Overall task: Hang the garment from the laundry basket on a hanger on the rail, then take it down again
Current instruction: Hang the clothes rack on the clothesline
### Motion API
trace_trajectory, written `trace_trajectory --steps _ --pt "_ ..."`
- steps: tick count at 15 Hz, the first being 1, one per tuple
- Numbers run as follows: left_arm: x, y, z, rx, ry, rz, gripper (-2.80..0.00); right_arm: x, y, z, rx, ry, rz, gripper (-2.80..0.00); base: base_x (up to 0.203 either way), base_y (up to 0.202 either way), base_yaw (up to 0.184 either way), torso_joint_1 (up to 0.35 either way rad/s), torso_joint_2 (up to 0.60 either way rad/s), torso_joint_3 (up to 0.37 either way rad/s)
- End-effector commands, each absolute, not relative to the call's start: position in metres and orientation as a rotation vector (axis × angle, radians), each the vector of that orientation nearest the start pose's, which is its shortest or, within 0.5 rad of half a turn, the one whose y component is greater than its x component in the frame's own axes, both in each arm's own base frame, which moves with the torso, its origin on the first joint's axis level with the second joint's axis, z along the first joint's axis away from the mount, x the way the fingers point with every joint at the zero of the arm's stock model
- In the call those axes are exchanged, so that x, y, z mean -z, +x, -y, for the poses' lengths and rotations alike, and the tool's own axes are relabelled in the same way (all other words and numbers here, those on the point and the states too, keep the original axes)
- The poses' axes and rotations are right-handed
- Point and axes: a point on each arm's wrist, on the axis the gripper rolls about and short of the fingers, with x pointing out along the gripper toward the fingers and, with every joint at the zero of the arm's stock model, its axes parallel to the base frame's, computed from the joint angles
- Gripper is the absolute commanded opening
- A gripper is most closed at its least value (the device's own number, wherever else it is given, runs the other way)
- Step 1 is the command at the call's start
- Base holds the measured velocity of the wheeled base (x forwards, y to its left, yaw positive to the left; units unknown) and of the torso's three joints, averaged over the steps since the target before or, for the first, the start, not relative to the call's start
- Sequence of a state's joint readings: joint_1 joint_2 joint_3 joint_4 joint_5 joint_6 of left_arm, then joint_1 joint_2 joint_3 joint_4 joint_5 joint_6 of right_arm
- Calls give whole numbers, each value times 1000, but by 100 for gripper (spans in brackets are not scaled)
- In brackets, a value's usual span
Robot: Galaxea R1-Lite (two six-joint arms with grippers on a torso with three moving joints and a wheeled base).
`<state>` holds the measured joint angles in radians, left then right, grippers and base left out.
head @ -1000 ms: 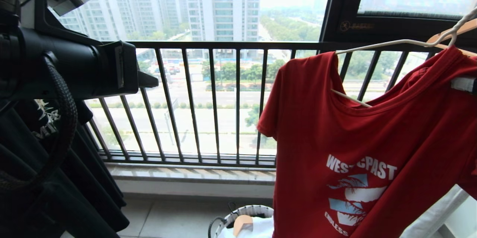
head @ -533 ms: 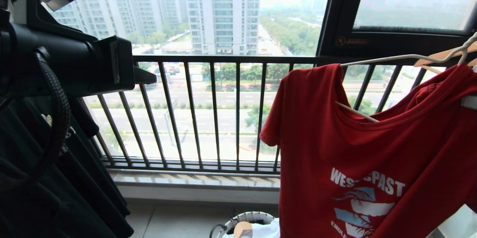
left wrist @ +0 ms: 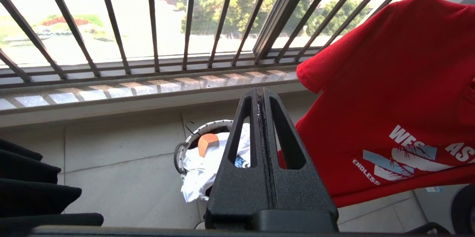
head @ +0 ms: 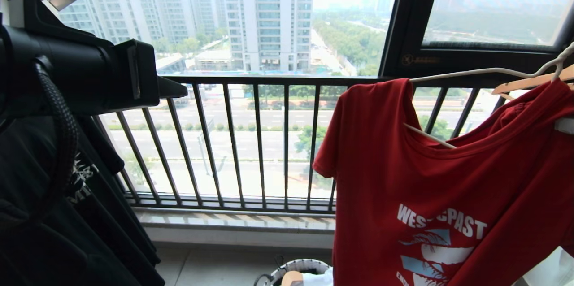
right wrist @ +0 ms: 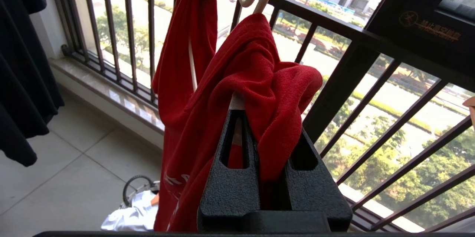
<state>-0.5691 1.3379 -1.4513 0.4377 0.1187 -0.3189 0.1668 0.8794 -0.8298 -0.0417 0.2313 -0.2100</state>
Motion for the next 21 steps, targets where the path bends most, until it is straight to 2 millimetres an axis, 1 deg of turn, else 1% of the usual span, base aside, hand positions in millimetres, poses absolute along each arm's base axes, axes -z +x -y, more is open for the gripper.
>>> trace_trajectory --steps 1,7,9,21 --pt "-356 160 99 393 -204 -368 -280 -297 87 -20 -400 -210 35 -280 0 0 0 159 -330 -188" --pt "-363 145 94 422 -211 -337 -280 -298 85 -20 -399 -210 42 -280 0 0 0 152 -316 -167" --pt "-362 146 95 422 -211 -339 -280 -298 83 -19 -399 -209 52 -280 0 0 0 108 -252 -113" --pt "-361 145 95 421 -206 -342 -280 -298 80 -19 -399 -209 58 -280 0 0 0 0 0 0"
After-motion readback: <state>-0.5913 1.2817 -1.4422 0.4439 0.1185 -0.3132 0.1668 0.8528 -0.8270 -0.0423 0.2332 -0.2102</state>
